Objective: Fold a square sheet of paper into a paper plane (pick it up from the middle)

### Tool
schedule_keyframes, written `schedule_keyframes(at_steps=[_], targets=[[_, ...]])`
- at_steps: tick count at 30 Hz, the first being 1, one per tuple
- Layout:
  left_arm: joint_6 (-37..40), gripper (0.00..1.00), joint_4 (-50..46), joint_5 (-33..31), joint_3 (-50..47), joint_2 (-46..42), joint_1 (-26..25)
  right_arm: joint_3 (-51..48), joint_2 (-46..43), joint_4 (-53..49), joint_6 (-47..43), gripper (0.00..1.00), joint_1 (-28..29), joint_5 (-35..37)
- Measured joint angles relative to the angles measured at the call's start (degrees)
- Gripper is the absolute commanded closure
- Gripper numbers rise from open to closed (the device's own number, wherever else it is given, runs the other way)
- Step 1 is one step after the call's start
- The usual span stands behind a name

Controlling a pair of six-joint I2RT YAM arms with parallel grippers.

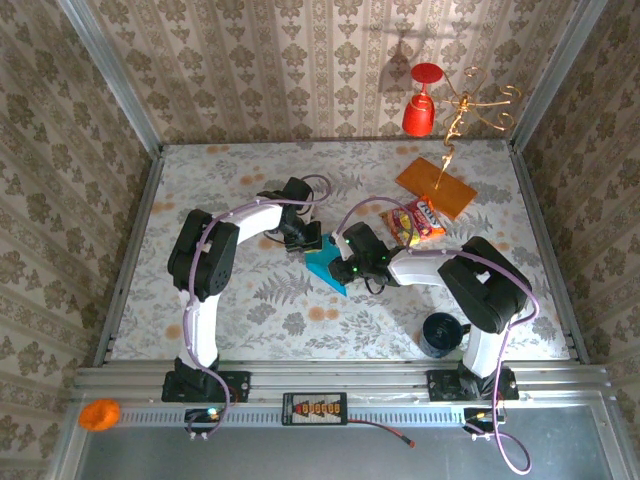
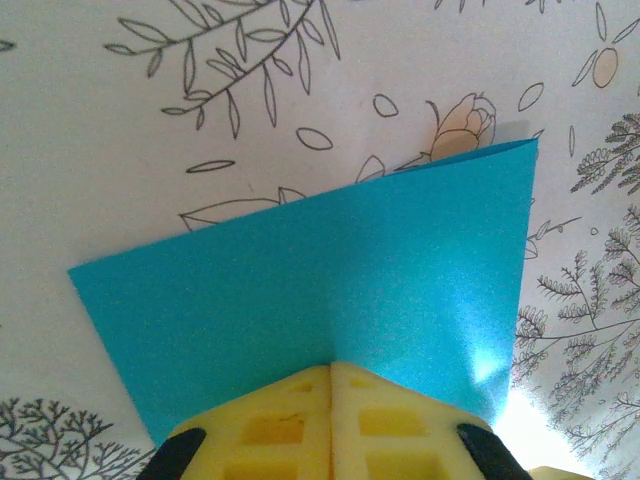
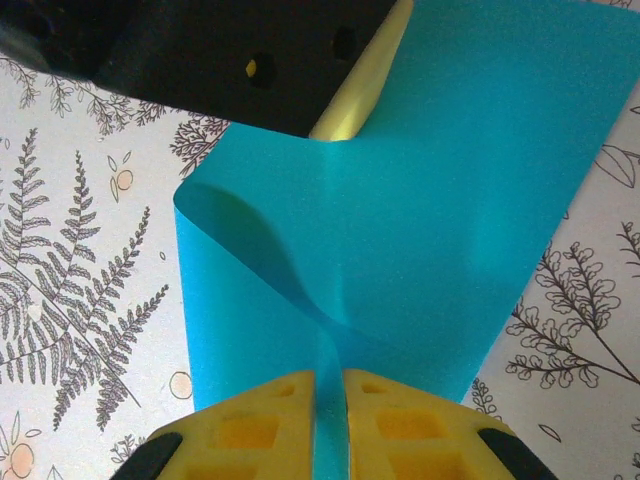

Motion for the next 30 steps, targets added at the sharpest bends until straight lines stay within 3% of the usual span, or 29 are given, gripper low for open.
schedule_keyframes(at_steps=[30], targets=[[0.3, 0.92, 0.0, 0.4, 0.0, 0.1, 0.0, 0.5, 1.3, -0.2, 0.0, 0.85, 0.0, 0.0]])
